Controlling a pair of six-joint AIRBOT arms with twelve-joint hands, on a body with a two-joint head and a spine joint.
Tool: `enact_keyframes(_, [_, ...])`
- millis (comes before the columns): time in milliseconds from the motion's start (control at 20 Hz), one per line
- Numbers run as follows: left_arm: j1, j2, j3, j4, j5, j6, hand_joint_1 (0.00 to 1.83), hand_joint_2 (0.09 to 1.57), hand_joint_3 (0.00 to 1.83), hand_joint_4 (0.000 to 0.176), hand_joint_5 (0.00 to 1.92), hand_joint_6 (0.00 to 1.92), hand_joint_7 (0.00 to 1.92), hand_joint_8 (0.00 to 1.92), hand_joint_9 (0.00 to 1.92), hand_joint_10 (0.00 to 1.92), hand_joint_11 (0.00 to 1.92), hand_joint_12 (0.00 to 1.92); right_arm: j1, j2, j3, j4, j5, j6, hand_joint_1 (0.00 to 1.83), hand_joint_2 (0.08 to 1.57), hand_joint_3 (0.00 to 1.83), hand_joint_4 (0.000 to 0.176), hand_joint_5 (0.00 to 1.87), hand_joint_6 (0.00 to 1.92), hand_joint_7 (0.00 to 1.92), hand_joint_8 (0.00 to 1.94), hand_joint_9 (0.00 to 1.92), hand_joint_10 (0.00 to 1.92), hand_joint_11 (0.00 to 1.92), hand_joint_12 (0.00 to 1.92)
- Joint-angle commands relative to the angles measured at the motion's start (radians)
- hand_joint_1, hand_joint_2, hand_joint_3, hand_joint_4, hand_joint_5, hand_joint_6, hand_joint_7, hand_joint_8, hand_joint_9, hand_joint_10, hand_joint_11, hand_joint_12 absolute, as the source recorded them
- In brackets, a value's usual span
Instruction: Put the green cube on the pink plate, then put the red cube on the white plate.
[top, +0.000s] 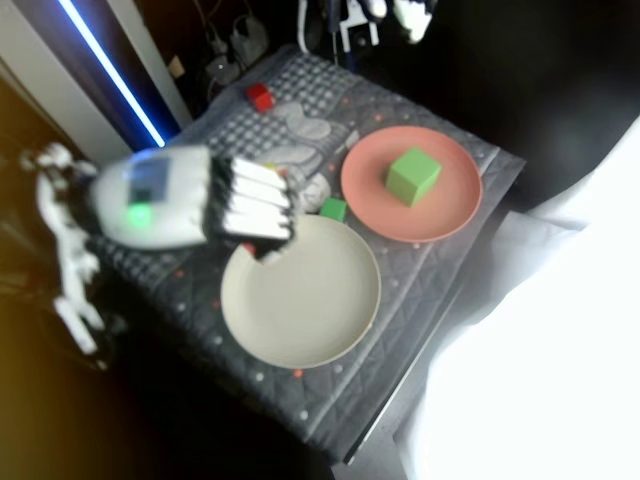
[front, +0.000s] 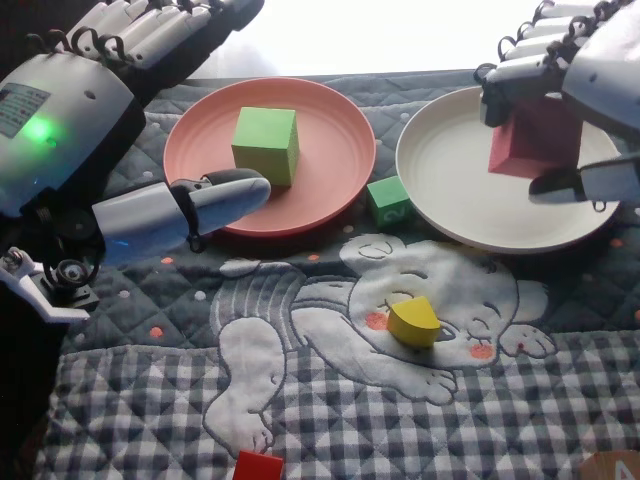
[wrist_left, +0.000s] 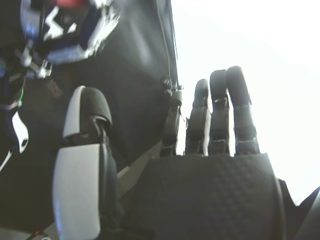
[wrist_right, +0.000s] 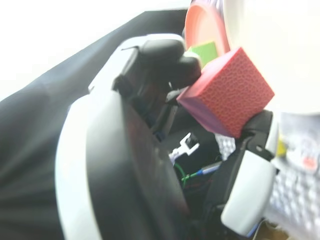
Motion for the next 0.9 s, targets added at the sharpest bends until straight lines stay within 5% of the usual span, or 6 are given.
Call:
enact_keyframes(0, [-0.010,0.006,-0.002,0.009,-0.133,-0.003,0.47,1.08,0.00,0.112,0.16,0.00,0.21,0.03,0.00,0.96,0.00,1.68,0.015,-0.007,0.016,0.028,-0.085,0.001,1.20,1.22,0.00,0.000,0.90,1.18,0.67,1.43,0.43,1.56,0.23,1.92])
enact_keyframes(200, [-0.009,0.005,-0.002,0.014,-0.141,-0.003,0.47,1.08,0.00,0.103,0.17,0.00,0.30,0.09,0.00,1.27,0.00,1.91,0.032,-0.060,0.082,0.028,0.007,0.012,1.19,1.21,0.00,0.000,0.88,1.10,0.74,1.49,0.54,1.64,0.41,1.92])
enact_keyframes(300, [-0.009,0.005,-0.002,0.014,-0.139,-0.003,0.47,1.08,0.00,0.100,0.18,0.00,0.16,0.46,0.00,1.29,0.00,1.88,0.037,-0.087,0.110,0.028,0.046,0.012,1.30,1.25,0.00,0.000,0.77,1.19,0.71,1.52,0.58,1.70,0.48,1.92])
enact_keyframes(500, [-0.009,0.005,-0.002,0.014,-0.138,-0.003,0.48,1.09,0.00,0.099,0.18,0.00,0.04,0.71,0.00,1.26,0.00,1.89,0.037,-0.101,0.125,0.028,0.079,0.012,1.20,1.17,0.00,0.001,0.83,1.20,0.94,1.10,0.74,1.08,0.47,1.63])
enact_keyframes(550, [-0.008,0.005,-0.002,0.014,-0.139,-0.003,0.50,1.09,0.00,0.089,0.19,0.00,0.04,0.79,0.00,1.29,0.00,1.90,0.037,-0.103,0.125,0.028,0.080,0.012,1.13,1.11,0.00,0.000,0.43,0.58,0.50,0.36,0.36,0.60,0.06,1.45])
enact_keyframes(850, [-0.002,0.005,-0.002,0.012,-0.147,-0.003,0.51,1.10,0.00,0.089,0.17,0.00,0.07,0.64,0.00,1.20,0.00,1.81,0.037,-0.084,0.097,0.028,0.071,0.012,1.02,1.00,0.00,0.000,0.21,0.04,0.14,0.00,0.09,0.03,0.00,0.68])
